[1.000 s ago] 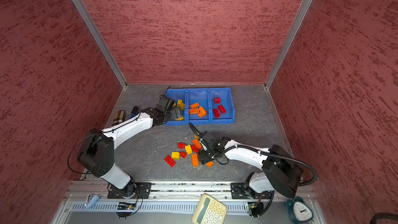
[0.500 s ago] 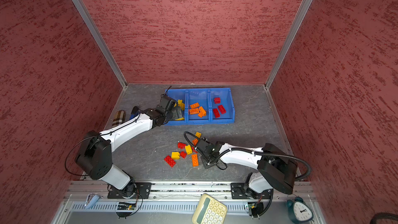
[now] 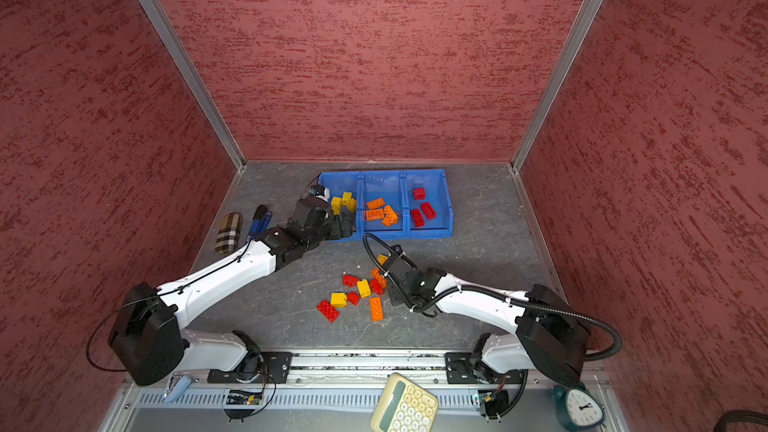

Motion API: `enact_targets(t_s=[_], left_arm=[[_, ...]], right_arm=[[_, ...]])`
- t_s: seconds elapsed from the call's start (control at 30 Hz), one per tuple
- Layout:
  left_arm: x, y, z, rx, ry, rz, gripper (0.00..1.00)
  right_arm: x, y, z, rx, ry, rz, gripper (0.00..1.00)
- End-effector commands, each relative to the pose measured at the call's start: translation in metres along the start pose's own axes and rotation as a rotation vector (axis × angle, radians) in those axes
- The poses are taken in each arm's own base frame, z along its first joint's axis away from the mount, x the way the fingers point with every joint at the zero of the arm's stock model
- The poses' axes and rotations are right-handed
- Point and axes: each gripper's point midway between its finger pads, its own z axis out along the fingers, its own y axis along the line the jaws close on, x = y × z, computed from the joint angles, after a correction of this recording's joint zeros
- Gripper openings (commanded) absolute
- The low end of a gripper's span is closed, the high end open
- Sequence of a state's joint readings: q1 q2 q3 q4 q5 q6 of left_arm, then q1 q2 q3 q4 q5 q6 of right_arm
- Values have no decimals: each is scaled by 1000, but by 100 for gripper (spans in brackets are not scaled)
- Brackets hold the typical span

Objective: Sort the legos into containers by color
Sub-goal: 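Carry the orange brick to the middle compartment while the left gripper moves toward the pile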

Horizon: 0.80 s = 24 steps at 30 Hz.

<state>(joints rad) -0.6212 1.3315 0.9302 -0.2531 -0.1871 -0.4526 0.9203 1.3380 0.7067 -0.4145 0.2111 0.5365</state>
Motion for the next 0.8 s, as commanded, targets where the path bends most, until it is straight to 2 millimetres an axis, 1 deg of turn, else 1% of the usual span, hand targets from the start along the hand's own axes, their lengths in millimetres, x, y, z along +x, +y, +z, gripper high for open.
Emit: enact_targets(t_s=[0.0,0.1,0.13,0.2,0.23,0.33,0.4,0.5,0.57,0.63,0.7,0.77], left_arm=[[-8,-19,-17,128,-73,42,100],[-9,-19,-32,177,-117,47,100],[-8,-18,-35,182,-124,50,99],[-9,-14,-42,179,-144,46,100],[-10,-11,-44,172,-148,44,99],[-11,-1,-48,137,-150,29,100],[-11,1,-49,128,-149,26,99],[-9,4,-50,118,-145,23,100],[-8,5,-50,108,-142,19,99],[-7,7,-50,102,-137,19,99],[-5,9,-50,91,-128,21,99],[-2,12,-49,79,-116,22,99]], right_arm=[[-68,6,-9,-79,-227,91,29],[-109,7,-9,-127,-314,114,29],[-121,8,-9,-142,-339,105,29],[-151,9,-9,-172,-395,94,29],[-162,9,-2,-172,-396,77,29],[-202,8,7,-121,-415,-22,30],[-225,4,20,-92,-412,-55,30],[-249,-4,40,-59,-403,-69,30],[-263,-14,55,-2,-393,-89,30],[-277,-21,66,26,-390,-95,30],[-287,-26,77,38,-380,-93,31],[-291,-28,91,47,-361,-96,32]])
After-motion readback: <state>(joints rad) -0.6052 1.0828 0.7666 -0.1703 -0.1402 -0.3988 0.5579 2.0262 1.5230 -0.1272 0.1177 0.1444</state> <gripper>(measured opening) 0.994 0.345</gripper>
